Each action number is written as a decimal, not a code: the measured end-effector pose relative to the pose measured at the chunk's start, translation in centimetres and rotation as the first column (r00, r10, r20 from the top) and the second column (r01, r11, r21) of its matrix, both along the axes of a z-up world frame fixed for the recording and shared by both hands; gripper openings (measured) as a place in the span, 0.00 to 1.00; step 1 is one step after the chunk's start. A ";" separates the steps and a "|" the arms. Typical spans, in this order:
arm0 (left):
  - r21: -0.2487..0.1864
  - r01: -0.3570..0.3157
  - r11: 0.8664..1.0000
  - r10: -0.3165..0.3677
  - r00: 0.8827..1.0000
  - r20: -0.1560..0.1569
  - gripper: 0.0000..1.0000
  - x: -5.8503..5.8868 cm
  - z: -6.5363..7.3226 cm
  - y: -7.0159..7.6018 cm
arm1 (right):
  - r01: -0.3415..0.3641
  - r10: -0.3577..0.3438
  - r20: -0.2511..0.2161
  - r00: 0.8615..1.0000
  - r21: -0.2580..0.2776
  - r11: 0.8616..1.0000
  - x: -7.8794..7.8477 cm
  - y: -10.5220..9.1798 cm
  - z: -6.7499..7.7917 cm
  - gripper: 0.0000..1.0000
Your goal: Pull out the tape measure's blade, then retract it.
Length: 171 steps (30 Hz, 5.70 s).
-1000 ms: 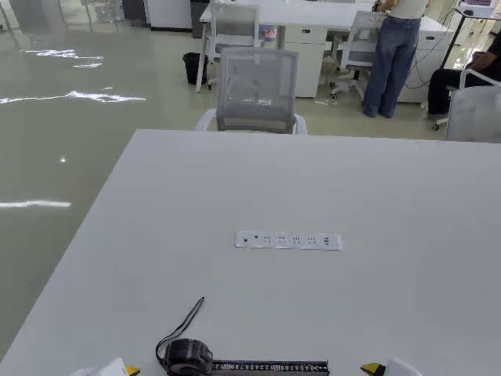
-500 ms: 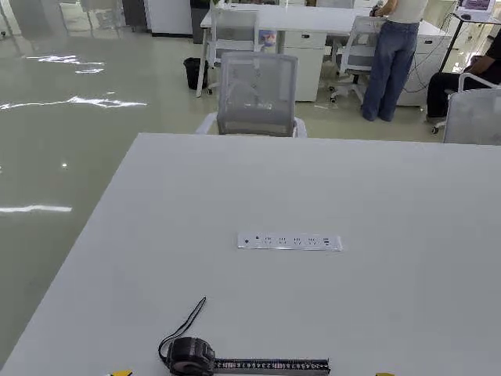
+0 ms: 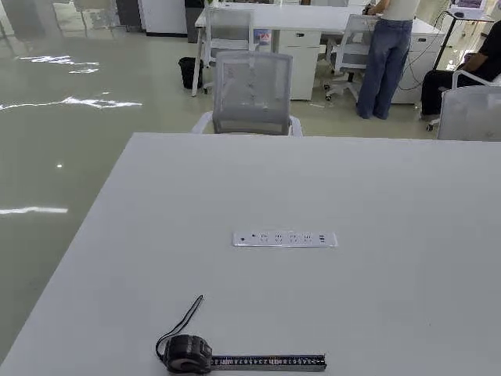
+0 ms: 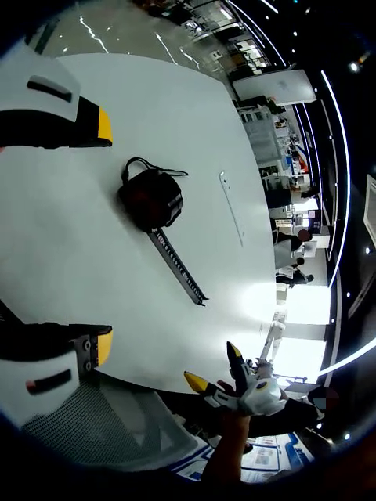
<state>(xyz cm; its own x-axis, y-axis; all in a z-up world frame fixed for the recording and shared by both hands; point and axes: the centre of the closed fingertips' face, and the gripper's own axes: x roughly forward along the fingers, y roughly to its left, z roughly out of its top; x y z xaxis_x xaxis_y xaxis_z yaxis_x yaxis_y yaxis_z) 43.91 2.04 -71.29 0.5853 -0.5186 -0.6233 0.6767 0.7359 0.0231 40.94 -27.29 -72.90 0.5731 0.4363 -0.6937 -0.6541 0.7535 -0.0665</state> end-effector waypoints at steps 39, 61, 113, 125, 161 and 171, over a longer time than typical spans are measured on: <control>-0.115 -0.218 0.969 0.228 0.970 0.081 0.99 -0.1 2.7 -1.2 | 0.182 -0.190 0.065 0.980 0.114 0.977 -1.3 2.6 2.4 0.93; -0.123 -0.354 0.927 0.359 0.933 0.021 0.99 0.5 1.6 -1.1 | 0.175 -0.185 0.070 0.980 0.127 0.976 -1.1 2.5 2.0 0.89; -0.057 -0.463 0.884 0.466 0.884 0.047 0.91 6.9 -2.3 -1.7 | -0.242 0.241 0.025 0.970 0.138 0.960 3.2 -0.4 -0.5 0.60; -0.055 -0.467 0.882 0.470 0.882 0.042 0.87 8.1 -3.2 -1.7 | -0.378 0.376 0.046 0.926 0.115 0.918 5.6 0.1 -0.8 0.51; -0.034 -0.483 0.875 0.483 0.875 0.017 0.82 10.6 -4.9 -2.0 | -0.630 0.628 -0.057 0.776 -0.031 0.776 11.1 0.3 -6.9 0.24; -0.035 -0.489 0.872 0.490 0.872 0.017 0.81 10.8 -5.1 -2.1 | -0.648 0.644 -0.088 0.760 -0.015 0.762 11.4 0.6 -7.9 0.18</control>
<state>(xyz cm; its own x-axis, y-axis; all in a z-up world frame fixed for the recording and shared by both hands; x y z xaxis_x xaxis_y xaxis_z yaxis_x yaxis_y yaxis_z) 54.75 -0.10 -76.34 0.7838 -0.1793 -0.5946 0.2293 0.9733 0.0088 52.30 -26.73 -80.81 0.1130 0.6540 -0.7480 -0.9888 0.1479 -0.0201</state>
